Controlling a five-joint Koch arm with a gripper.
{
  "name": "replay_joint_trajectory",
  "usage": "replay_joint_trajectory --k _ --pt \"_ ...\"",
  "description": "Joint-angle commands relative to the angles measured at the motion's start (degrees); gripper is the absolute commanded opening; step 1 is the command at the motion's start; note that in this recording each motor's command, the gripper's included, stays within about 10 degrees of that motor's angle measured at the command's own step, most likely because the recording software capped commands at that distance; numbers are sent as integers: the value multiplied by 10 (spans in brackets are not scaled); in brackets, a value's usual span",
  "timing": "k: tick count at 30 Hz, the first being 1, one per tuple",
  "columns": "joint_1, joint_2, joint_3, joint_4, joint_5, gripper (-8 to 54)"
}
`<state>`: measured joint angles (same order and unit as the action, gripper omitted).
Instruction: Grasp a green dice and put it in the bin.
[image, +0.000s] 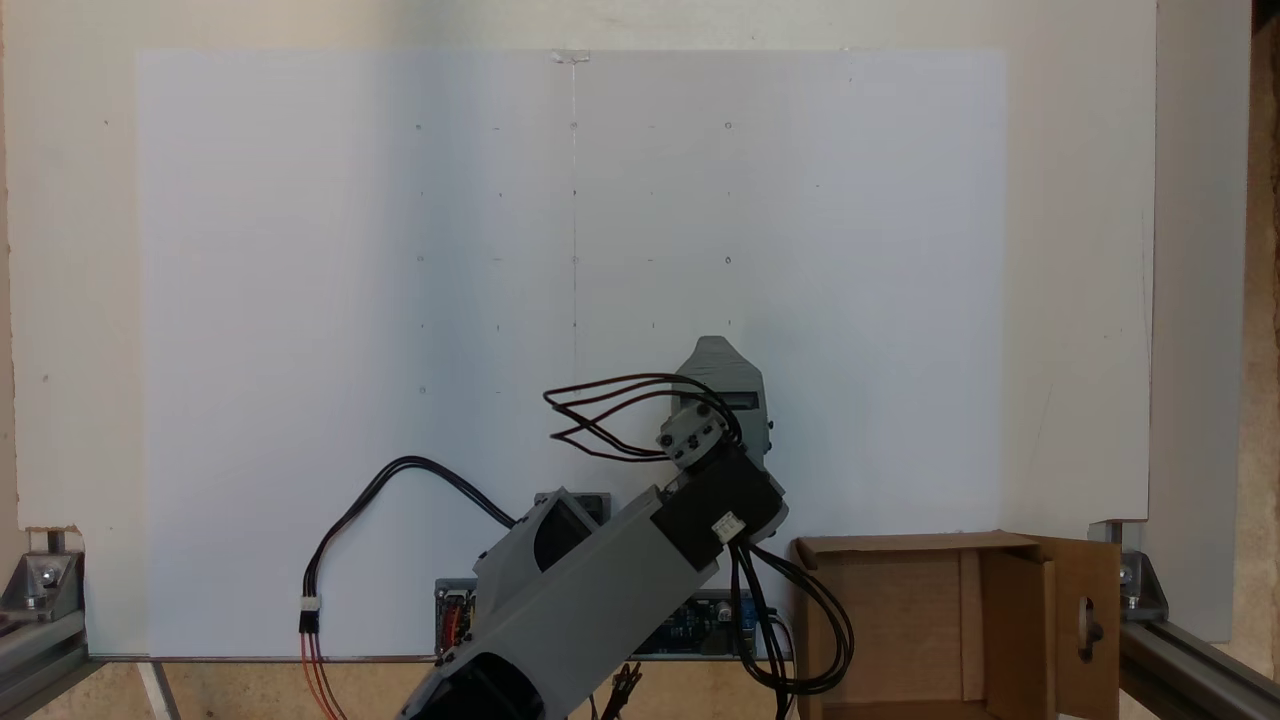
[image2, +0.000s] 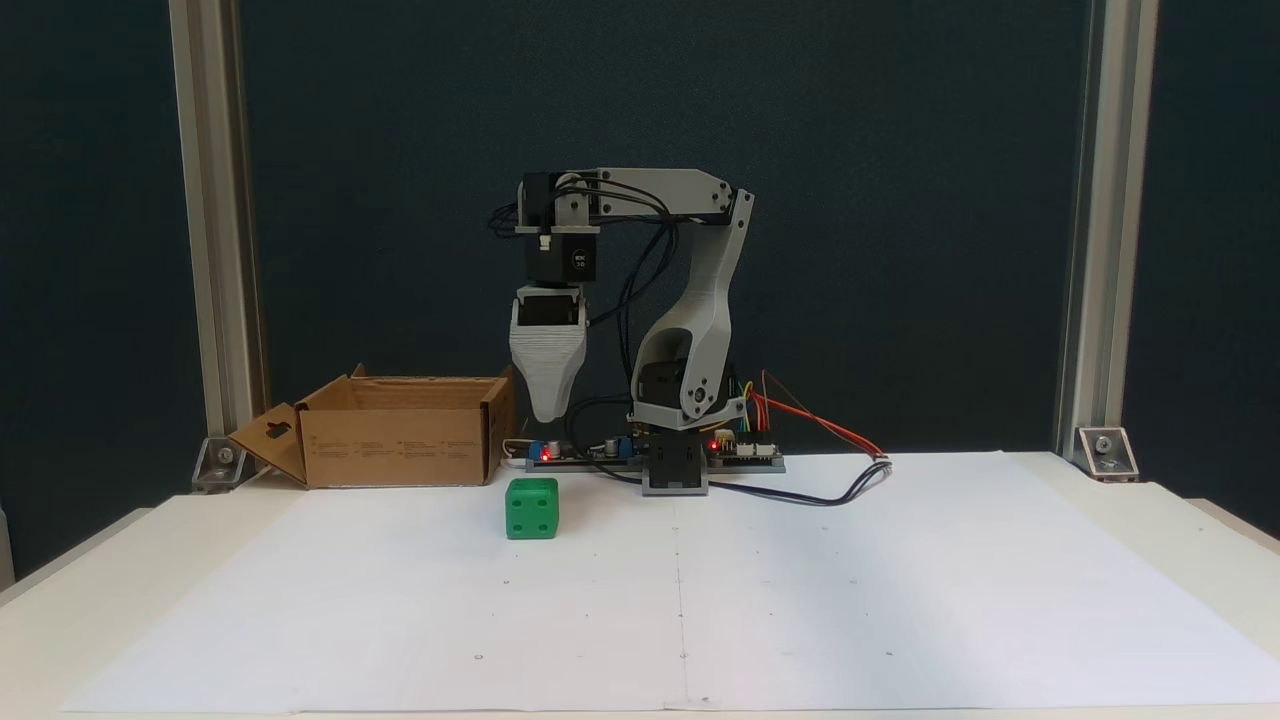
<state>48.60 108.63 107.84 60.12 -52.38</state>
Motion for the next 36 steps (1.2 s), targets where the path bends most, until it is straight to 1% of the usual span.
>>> replay_joint_trajectory --k 1,7,26,36 --pt "0 -10 -9 -25 40 467" --pt "3 -34 -4 -29 49 463" --pt "-9 -28 35 -34 85 457" --pt "-11 -52 70 -97 89 454"
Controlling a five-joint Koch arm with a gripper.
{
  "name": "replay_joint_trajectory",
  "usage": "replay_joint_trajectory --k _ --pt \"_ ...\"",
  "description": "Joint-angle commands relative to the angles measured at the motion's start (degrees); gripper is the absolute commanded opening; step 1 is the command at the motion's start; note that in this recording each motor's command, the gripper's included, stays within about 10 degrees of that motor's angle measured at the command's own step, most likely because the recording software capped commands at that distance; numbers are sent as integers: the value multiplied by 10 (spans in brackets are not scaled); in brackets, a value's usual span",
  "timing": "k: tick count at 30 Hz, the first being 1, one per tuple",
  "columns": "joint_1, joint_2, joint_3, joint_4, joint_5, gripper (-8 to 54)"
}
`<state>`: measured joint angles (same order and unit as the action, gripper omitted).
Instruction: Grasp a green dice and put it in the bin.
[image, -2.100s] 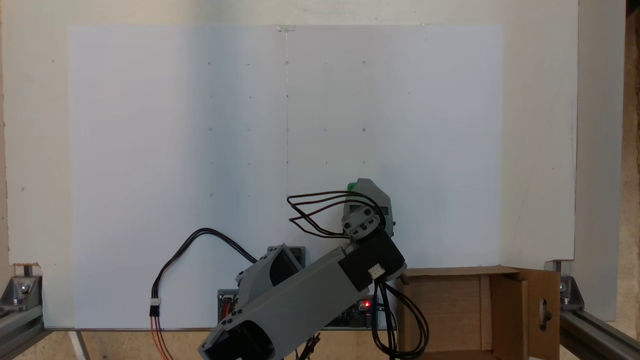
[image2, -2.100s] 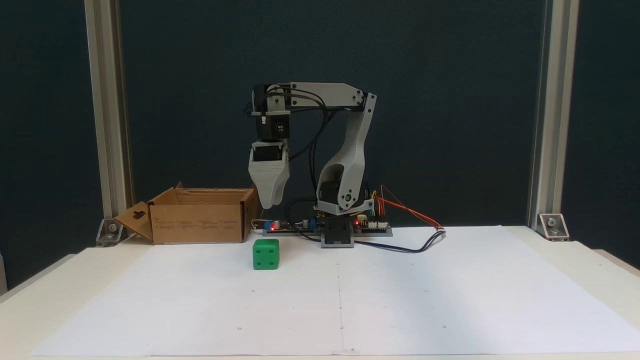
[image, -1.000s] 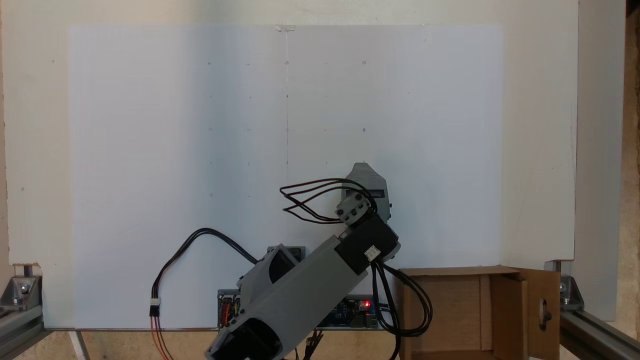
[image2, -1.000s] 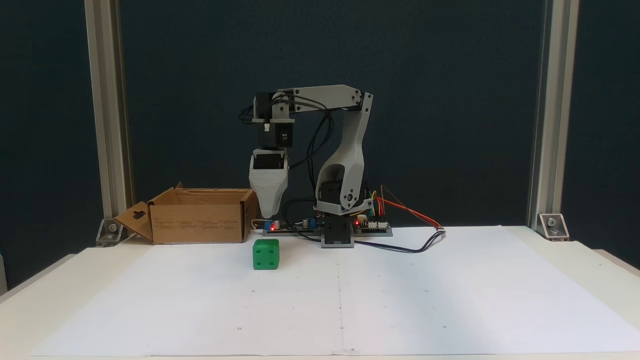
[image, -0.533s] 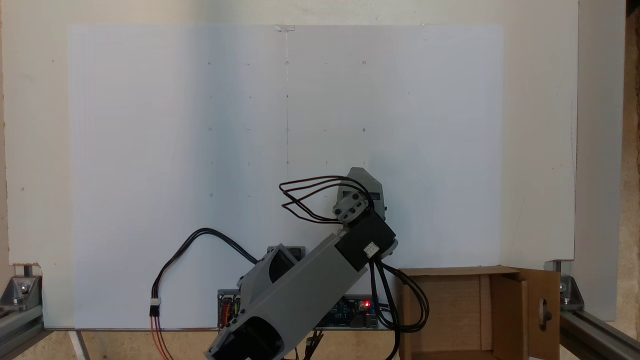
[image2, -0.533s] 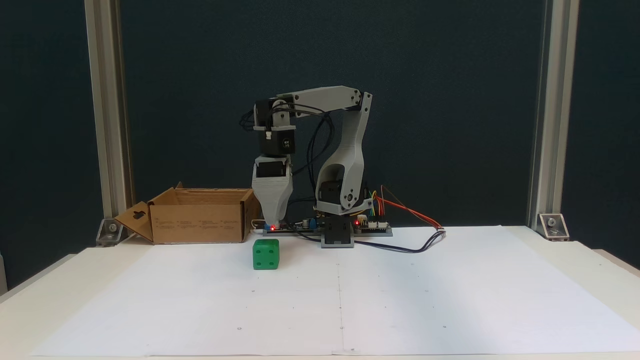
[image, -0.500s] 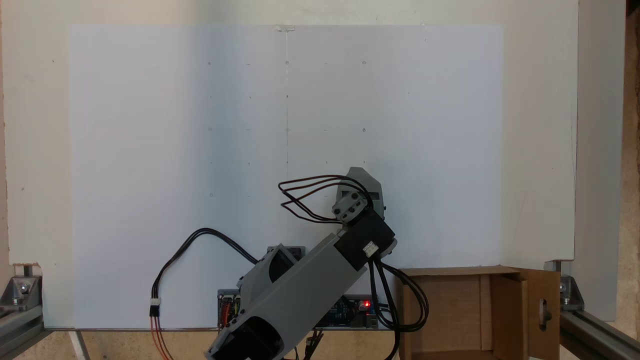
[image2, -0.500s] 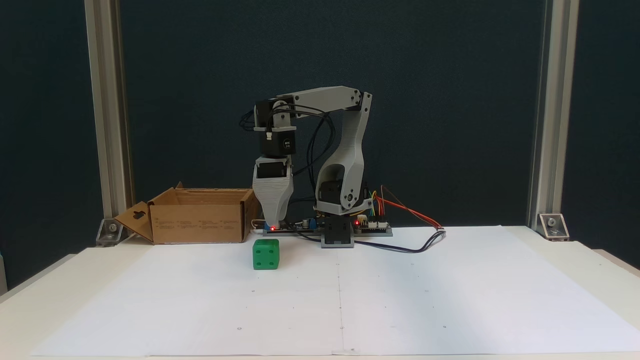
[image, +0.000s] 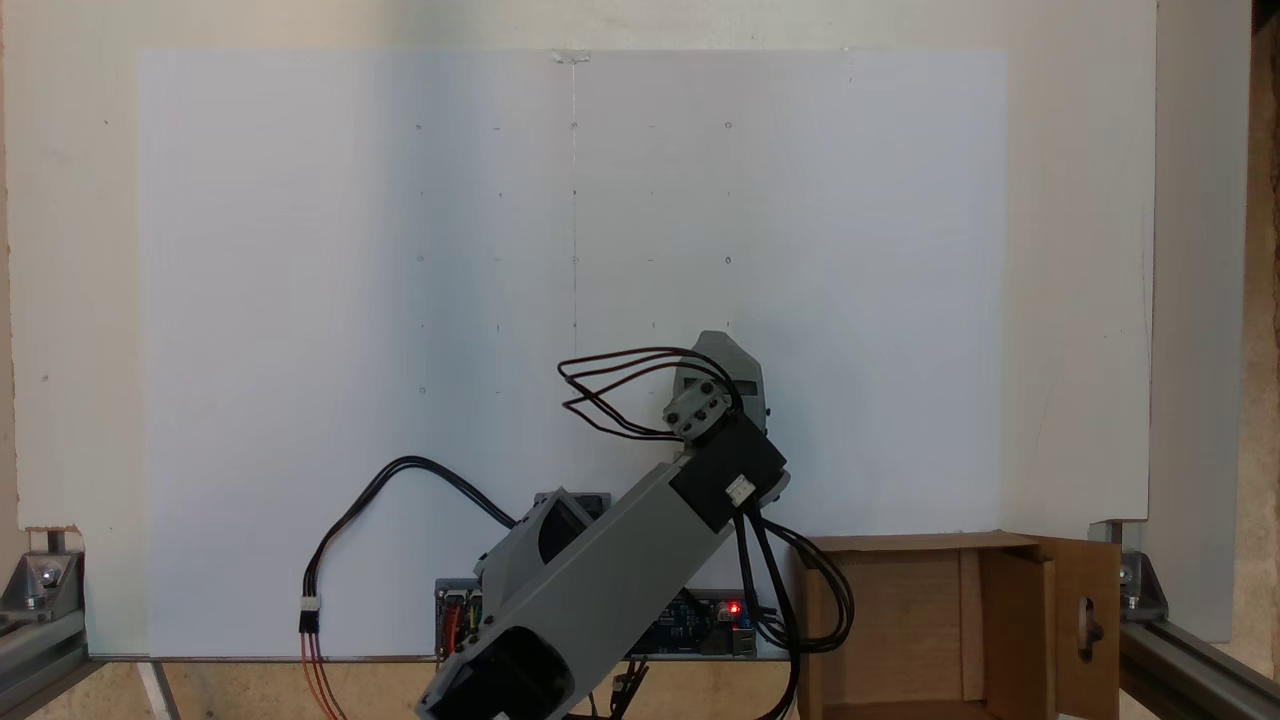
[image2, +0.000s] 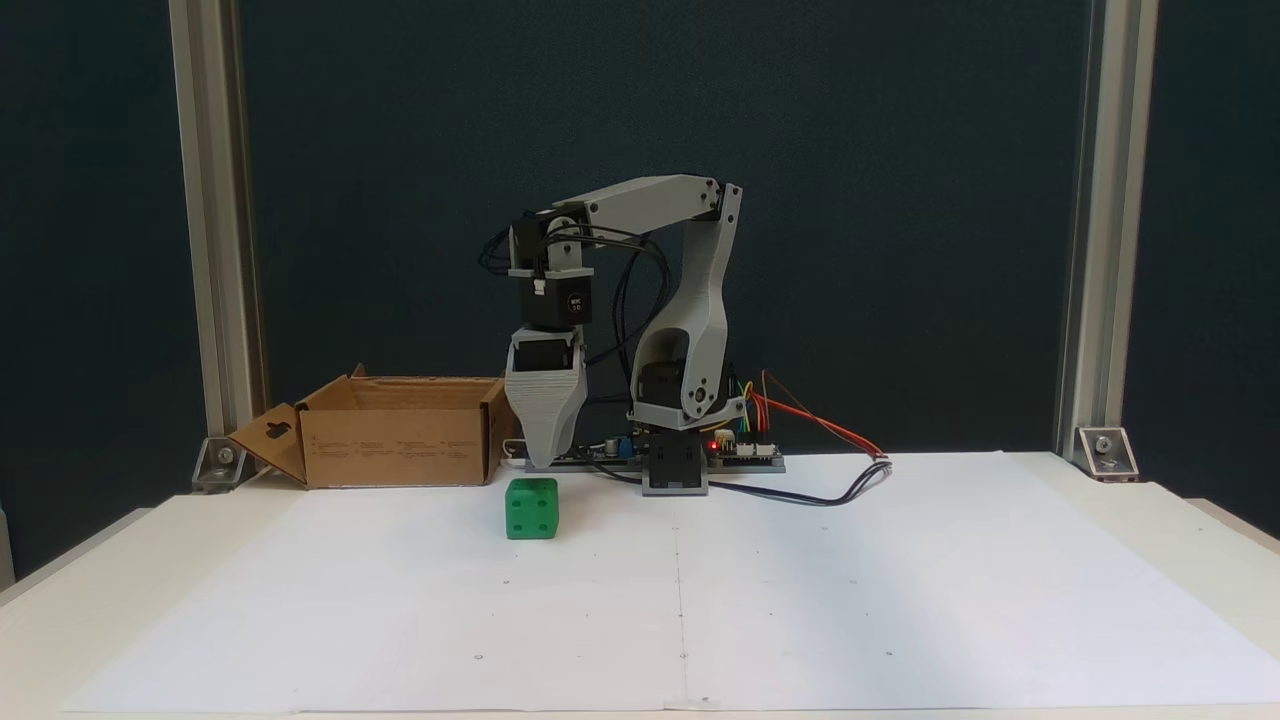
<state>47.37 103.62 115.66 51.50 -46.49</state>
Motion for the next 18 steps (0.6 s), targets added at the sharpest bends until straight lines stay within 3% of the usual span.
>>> replay_joint_trajectory --k 1,18 --pt "1 -7 -7 -14 30 454" --pt "11 -66 0 -71 29 450"
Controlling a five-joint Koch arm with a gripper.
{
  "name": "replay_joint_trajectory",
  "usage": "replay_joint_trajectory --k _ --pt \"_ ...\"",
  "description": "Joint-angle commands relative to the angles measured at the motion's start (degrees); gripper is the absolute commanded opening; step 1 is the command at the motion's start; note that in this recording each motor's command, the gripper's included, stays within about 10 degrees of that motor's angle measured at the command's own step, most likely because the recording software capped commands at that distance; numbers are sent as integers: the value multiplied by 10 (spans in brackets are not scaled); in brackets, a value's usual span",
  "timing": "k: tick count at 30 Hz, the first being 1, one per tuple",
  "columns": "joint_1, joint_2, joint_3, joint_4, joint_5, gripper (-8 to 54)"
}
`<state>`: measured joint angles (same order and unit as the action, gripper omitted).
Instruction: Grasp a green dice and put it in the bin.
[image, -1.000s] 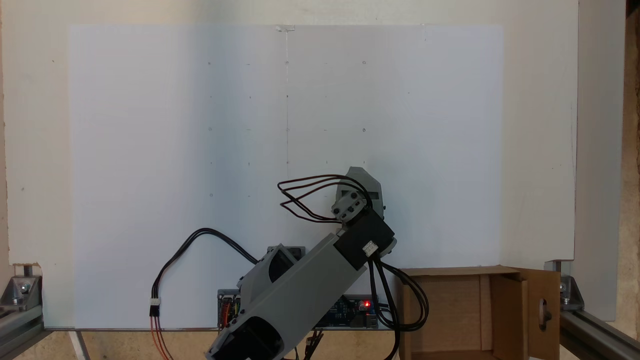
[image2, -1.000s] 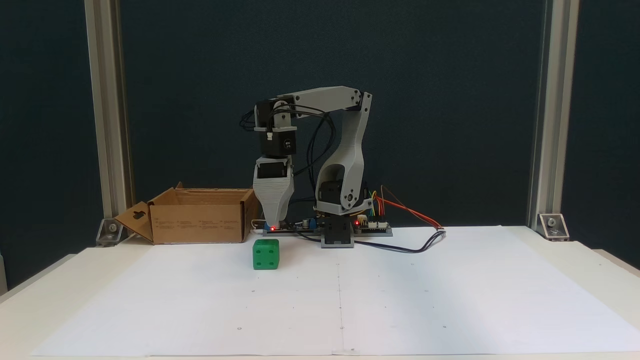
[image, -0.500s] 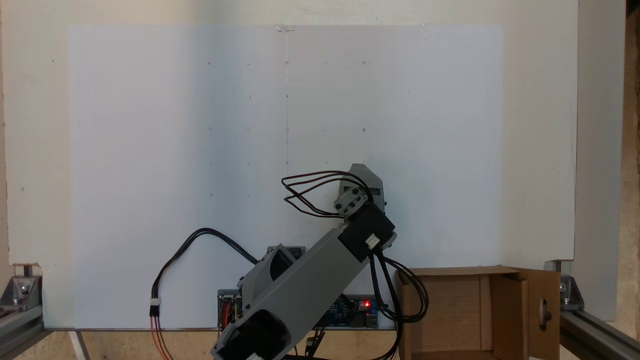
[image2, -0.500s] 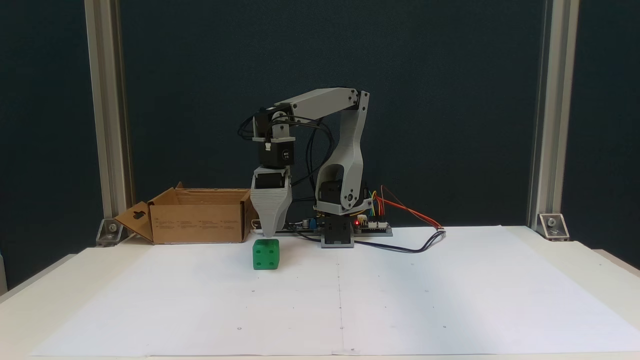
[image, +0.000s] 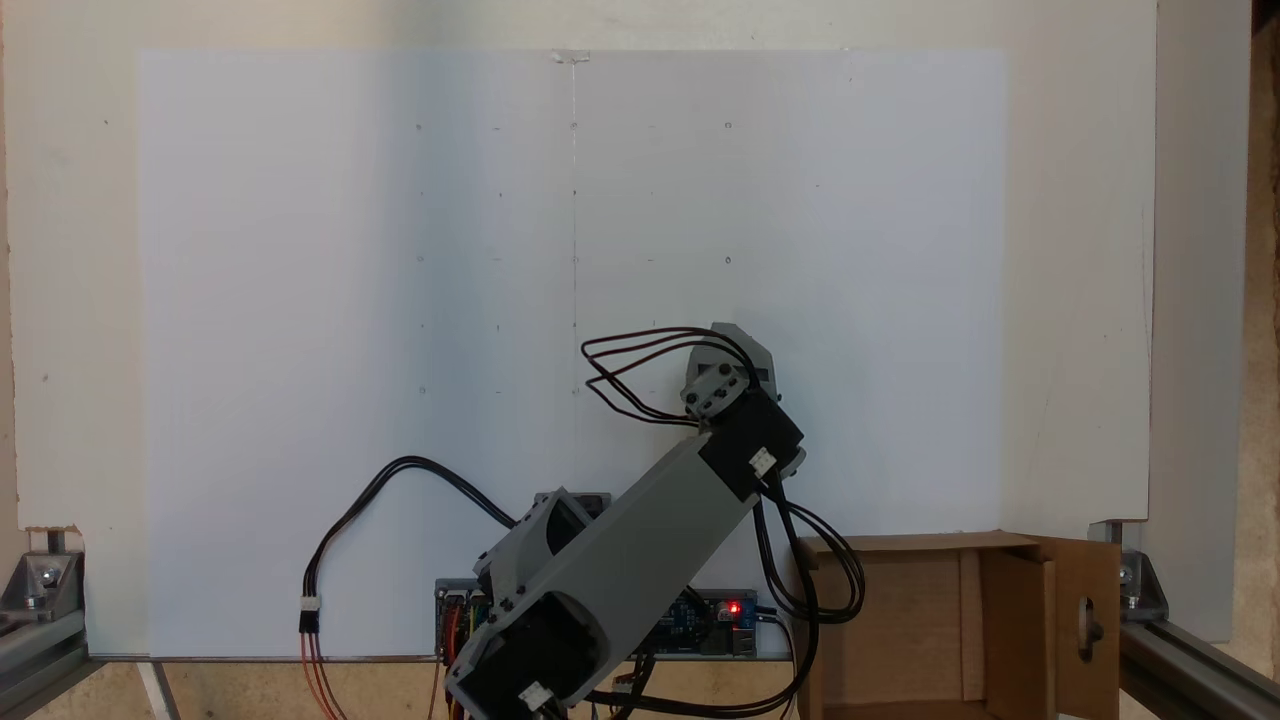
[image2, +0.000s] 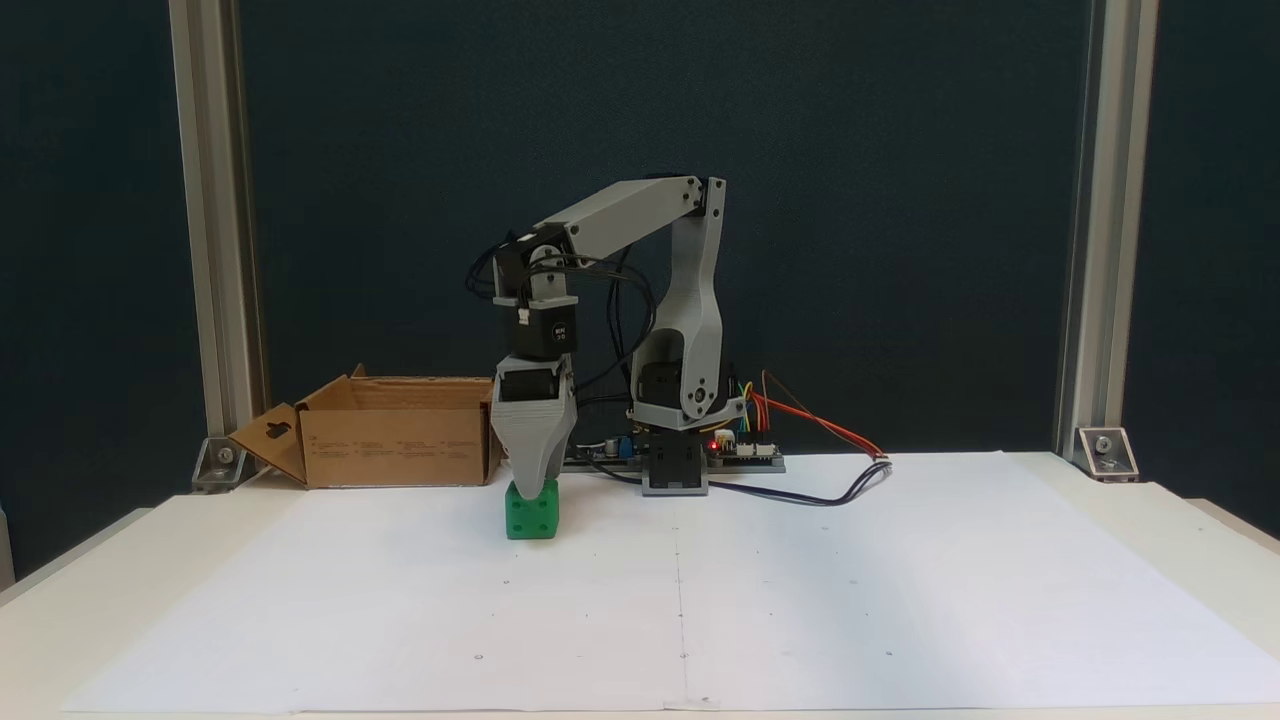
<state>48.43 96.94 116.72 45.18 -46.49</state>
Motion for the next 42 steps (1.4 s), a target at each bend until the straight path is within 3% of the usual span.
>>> replay_joint_trajectory --k 1,42 --pt "2 1 -11 -9 29 450" --pt "11 -44 31 -70 28 438"
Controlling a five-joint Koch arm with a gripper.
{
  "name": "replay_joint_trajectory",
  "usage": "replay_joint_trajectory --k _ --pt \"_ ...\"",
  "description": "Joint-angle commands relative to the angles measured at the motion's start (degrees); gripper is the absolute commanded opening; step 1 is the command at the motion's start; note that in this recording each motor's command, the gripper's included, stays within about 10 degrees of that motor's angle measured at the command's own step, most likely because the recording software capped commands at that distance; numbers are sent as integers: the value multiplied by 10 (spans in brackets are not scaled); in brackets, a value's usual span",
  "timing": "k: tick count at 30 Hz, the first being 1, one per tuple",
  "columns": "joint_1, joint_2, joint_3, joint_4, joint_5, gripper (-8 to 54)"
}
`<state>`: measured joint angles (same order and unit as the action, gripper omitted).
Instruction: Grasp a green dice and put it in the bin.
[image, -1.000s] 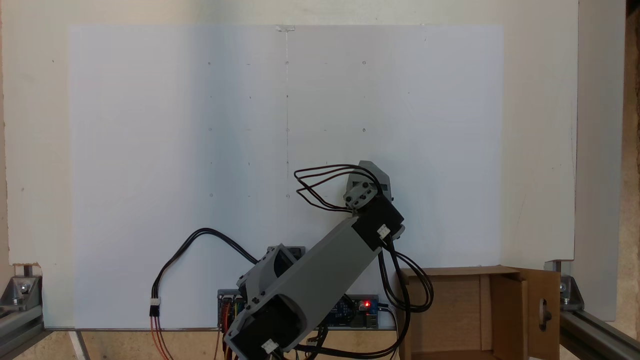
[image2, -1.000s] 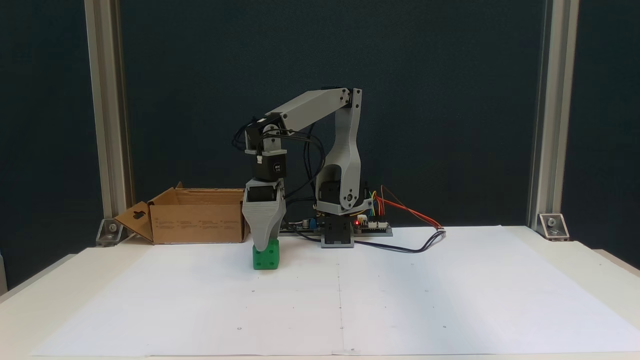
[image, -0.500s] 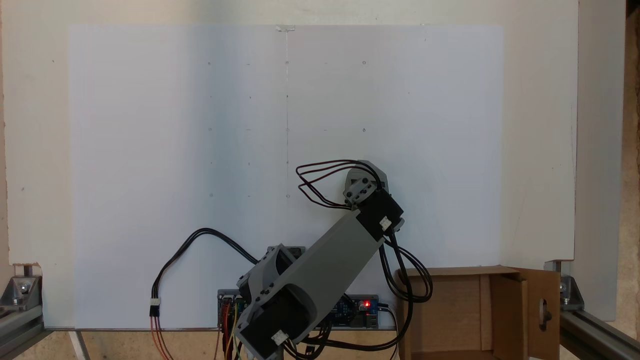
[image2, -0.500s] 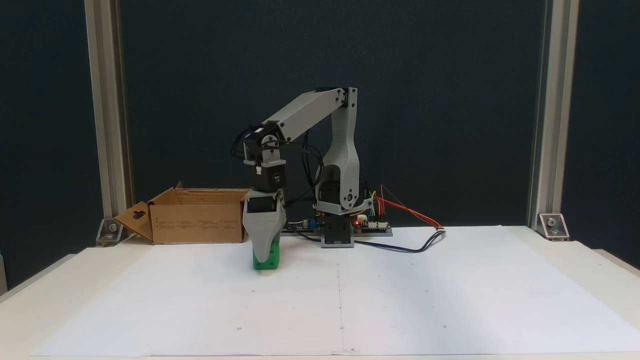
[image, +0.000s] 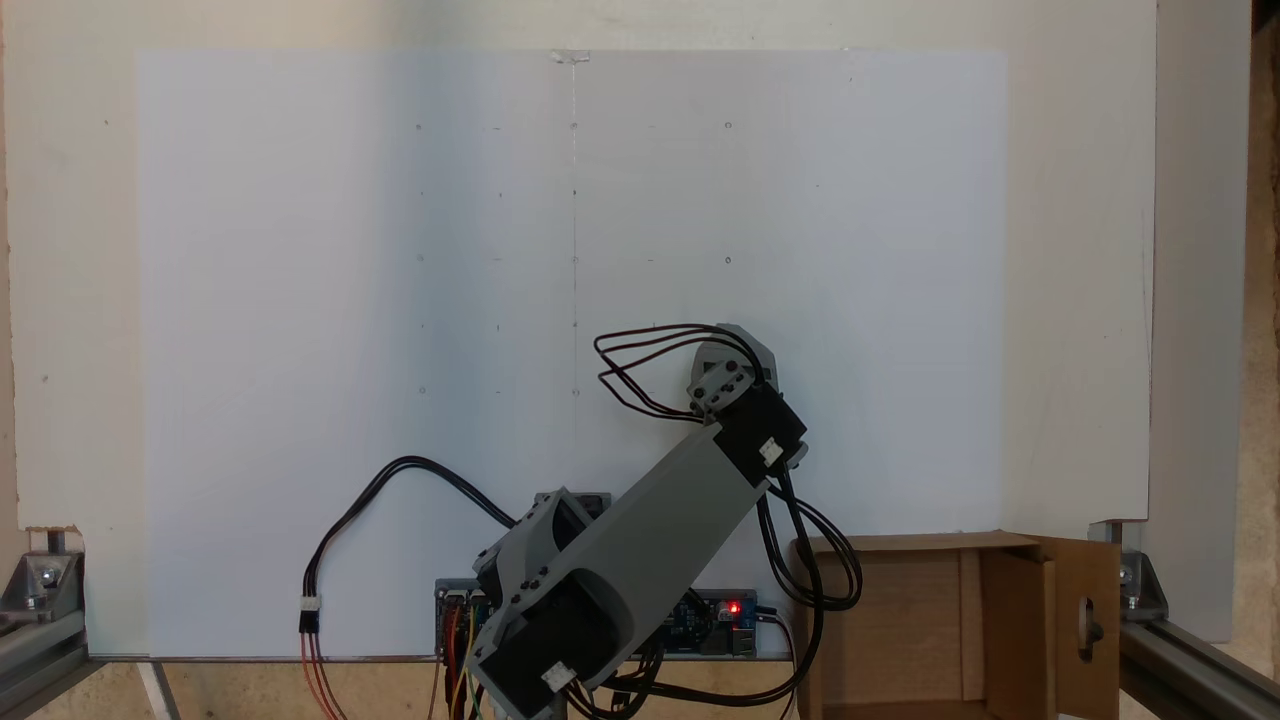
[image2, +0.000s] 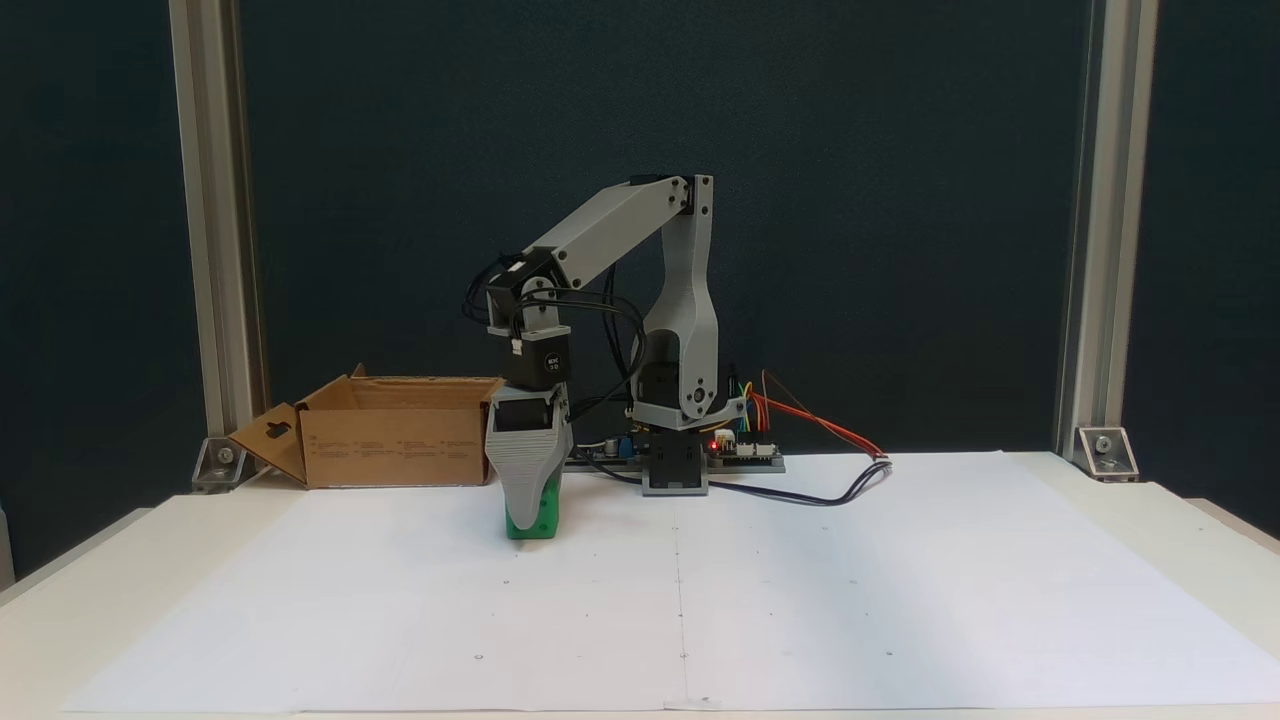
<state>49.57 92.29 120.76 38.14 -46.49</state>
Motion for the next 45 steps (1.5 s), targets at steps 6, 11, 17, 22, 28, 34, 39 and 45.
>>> replay_joint_trajectory --k 6,11,17,22,28,34,39,45 --pt "-1 4 -9 0 29 416" --pt "-4 4 -9 -1 29 416" --pt "-6 3 -9 -18 29 416" --pt "-6 1 -9 -32 29 416" --pt "-8 0 -8 -31 28 415" --pt "-11 -7 -4 -32 29 415" --pt "-11 -11 -1 -34 29 415" --pt "-11 -11 6 -50 29 372"
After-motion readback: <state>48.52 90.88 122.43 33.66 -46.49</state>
